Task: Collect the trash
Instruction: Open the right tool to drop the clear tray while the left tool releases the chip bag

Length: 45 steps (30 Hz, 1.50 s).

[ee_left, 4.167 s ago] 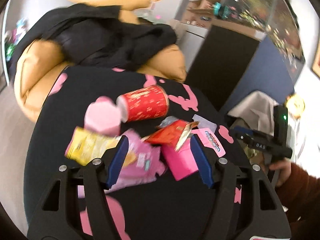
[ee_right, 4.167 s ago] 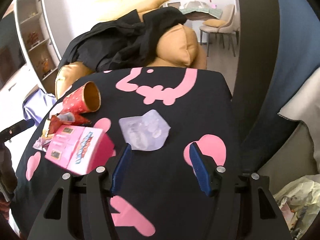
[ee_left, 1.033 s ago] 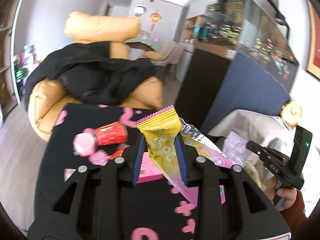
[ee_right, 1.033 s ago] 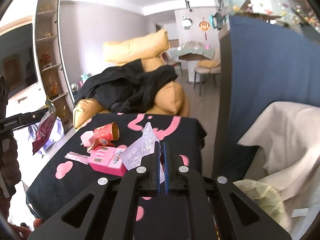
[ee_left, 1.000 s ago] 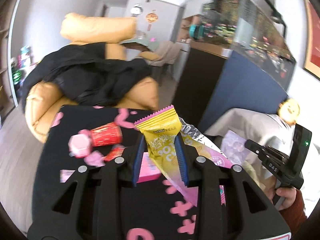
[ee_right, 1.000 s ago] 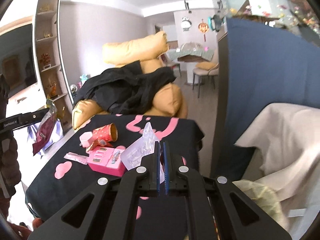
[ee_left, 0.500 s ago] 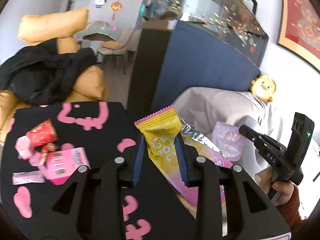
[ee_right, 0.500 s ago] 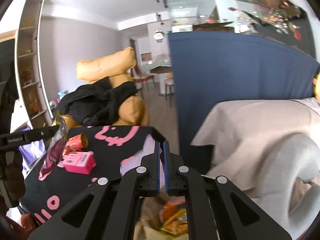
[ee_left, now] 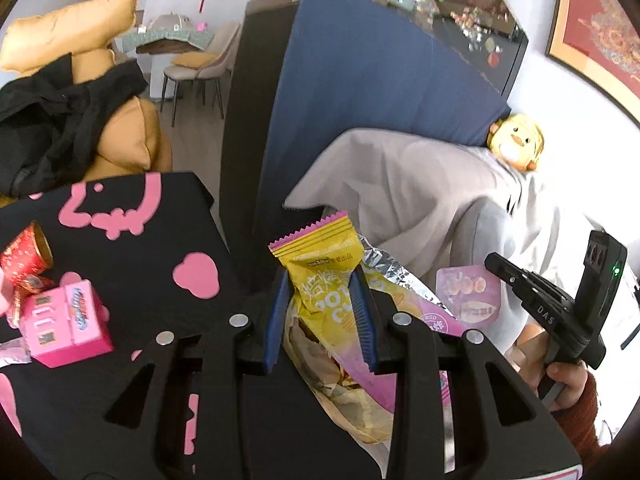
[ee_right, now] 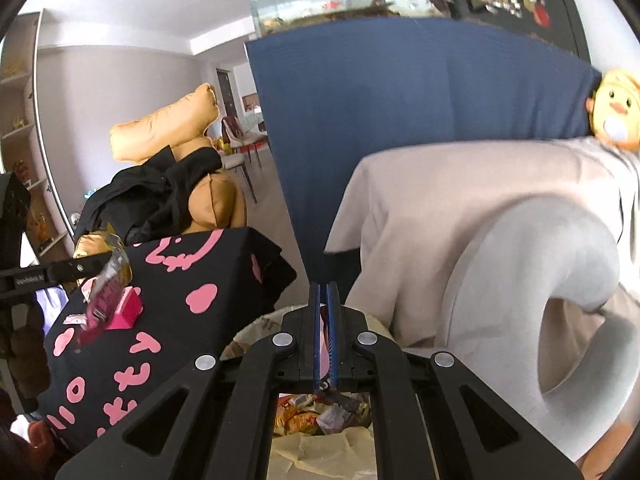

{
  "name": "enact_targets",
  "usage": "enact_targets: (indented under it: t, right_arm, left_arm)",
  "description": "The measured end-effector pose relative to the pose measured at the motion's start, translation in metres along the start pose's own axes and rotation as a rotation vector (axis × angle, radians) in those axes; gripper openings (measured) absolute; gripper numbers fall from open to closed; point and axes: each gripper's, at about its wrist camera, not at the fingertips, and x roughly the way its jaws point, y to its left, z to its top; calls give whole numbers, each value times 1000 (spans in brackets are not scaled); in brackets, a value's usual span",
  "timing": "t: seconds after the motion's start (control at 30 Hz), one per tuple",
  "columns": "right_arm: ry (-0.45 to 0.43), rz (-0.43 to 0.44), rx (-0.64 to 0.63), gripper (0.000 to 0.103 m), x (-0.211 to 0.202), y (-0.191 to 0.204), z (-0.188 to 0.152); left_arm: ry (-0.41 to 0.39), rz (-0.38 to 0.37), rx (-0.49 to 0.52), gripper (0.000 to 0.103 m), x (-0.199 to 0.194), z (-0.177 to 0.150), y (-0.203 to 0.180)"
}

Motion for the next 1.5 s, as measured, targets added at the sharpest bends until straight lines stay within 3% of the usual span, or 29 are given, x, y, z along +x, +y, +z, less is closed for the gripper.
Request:
enact_targets:
  t: [0.43, 0.53, 0.67, 0.7, 0.77, 0.83, 1.07, 1.5]
  right_arm:
    - [134, 54, 14, 6, 67, 10, -37]
    - [177, 105, 34, 6, 82, 10, -46]
    - [216, 76, 23, 10, 94, 12, -51]
    - [217, 70, 23, 12, 95, 11, -51]
    - [215, 71, 28, 36, 94, 9, -50]
    - [205, 89, 39, 44, 90, 4, -48]
    - [189, -2, 4, 44, 72, -5, -43]
    - [109, -68, 8, 44, 30, -34, -41]
  left_arm:
    - [55, 23, -47, 30, 27, -12, 23]
    - [72, 19, -54, 30, 36, -16, 28]
    - [103, 10, -60, 30, 52, -23, 33]
    - [113, 6, -59, 30, 57, -25, 34]
    - [121, 5, -57, 30, 63, -28, 34]
    - [126, 7, -56, 30, 68, -29, 35]
    - [137, 26, -11, 30, 78, -33, 21]
    - [175, 23, 125, 30, 121, -41, -38]
